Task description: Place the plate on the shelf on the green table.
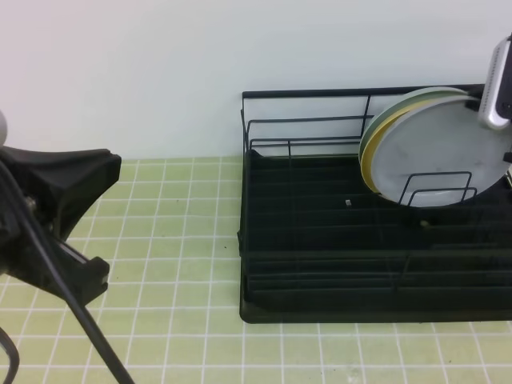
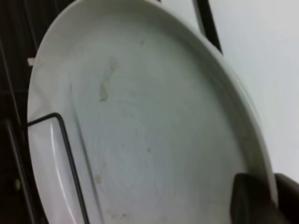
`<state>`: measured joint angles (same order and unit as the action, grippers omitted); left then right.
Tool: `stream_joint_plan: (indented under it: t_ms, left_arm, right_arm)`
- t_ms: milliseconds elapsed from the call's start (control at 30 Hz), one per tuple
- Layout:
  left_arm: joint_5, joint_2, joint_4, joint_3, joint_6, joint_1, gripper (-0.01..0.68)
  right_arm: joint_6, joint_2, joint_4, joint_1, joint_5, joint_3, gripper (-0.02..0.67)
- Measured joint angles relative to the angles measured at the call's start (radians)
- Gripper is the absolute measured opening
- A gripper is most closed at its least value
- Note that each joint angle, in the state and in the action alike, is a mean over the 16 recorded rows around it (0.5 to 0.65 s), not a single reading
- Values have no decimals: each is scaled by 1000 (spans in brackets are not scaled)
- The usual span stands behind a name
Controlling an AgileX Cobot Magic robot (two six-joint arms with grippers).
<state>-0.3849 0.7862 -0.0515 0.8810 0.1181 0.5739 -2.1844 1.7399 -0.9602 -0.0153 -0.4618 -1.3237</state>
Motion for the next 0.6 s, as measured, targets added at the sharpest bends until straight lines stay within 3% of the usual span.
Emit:
stream_joint_plan:
  t_ms: [367,600]
  left_arm:
    - [-19,-2,1,0,1,0,-1]
    - [-2,-15,6,0,2,0,-1]
  right_arm:
    - [-2,20,-11,0,-2,-1,322]
    - [-1,36,-33,1,8,-1,403]
